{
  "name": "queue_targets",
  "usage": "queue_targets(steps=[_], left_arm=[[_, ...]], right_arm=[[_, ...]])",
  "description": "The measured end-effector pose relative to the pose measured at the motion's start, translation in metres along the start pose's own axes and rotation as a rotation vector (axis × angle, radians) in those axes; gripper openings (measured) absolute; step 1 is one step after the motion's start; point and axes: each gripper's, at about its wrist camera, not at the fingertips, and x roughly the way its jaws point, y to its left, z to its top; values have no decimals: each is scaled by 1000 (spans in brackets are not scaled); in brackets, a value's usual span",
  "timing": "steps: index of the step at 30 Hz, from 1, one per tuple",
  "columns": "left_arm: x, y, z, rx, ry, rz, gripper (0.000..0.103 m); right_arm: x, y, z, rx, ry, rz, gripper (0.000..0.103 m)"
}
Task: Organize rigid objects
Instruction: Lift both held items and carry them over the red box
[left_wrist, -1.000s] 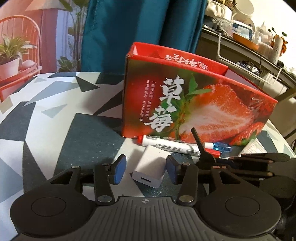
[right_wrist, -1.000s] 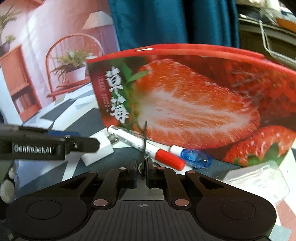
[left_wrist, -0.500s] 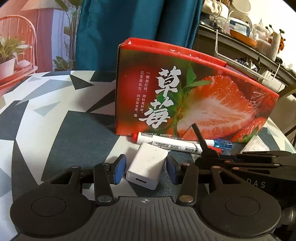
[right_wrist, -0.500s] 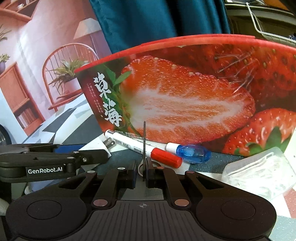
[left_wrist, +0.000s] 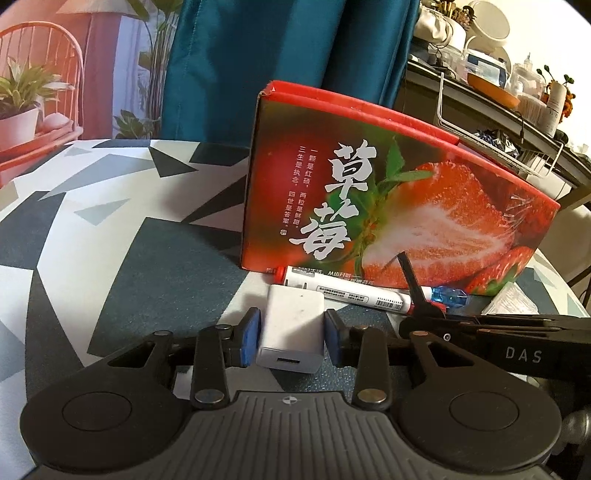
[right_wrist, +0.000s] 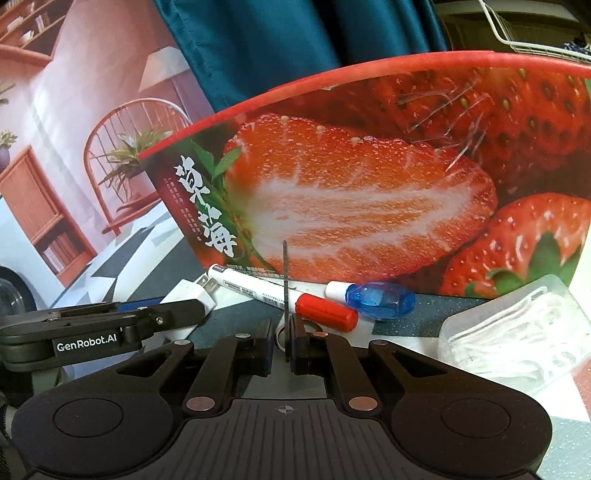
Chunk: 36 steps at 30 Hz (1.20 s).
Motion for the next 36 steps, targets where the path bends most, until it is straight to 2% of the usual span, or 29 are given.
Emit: queue_targets(steps=[10, 18, 27, 32, 36], left_arm=[[-2, -1, -1, 13, 9, 6, 39], [-20, -3, -5, 33, 30, 39, 39], [-58, -8, 10, 33, -69, 21, 39], [-83, -14, 27, 34, -146, 1, 39], [-96, -20, 46, 46, -220, 4, 39]], right_arm=[[0, -3, 2, 31, 10, 11, 7], [-11, 10, 0, 19, 30, -70, 7], [-54, 12, 1, 84, -65, -47, 6], [-79, 9, 21, 137, -147, -26, 6], [-93, 10, 43, 132, -207, -11, 6]])
